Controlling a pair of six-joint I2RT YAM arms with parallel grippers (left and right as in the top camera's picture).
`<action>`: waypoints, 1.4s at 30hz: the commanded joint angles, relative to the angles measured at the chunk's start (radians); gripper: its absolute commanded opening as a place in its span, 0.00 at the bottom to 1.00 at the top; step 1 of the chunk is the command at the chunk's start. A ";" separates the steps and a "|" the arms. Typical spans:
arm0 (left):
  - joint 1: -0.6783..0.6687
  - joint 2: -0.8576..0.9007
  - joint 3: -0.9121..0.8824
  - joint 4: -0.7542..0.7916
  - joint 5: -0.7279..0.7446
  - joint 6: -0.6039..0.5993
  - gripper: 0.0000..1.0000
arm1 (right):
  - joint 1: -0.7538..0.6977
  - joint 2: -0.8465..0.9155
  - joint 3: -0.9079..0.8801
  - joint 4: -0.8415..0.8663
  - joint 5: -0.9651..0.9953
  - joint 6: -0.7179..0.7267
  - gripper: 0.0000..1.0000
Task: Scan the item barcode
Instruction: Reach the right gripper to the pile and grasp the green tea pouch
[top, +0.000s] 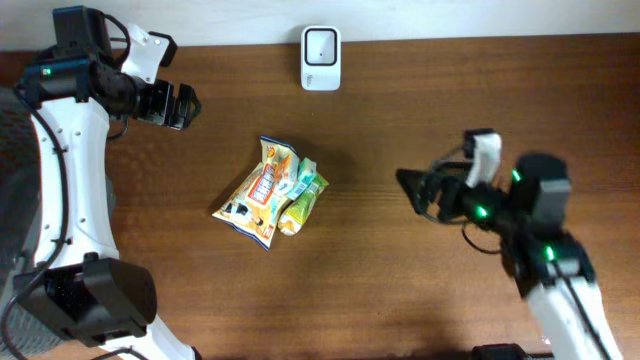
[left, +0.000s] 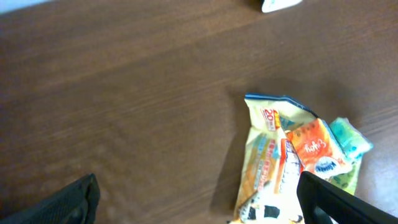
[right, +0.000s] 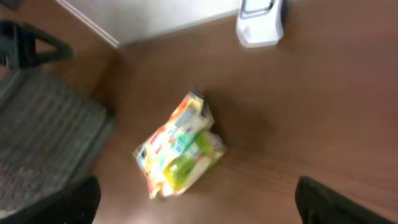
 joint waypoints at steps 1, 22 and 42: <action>0.000 -0.008 0.008 -0.002 0.015 0.019 0.99 | 0.124 0.203 0.107 -0.008 -0.033 0.010 0.99; -0.001 -0.008 0.008 -0.002 0.015 0.019 0.99 | 0.602 0.780 0.120 0.356 0.363 0.706 0.67; 0.000 -0.008 0.008 -0.002 0.015 0.019 0.99 | 0.595 0.729 0.636 -0.531 0.823 0.042 0.04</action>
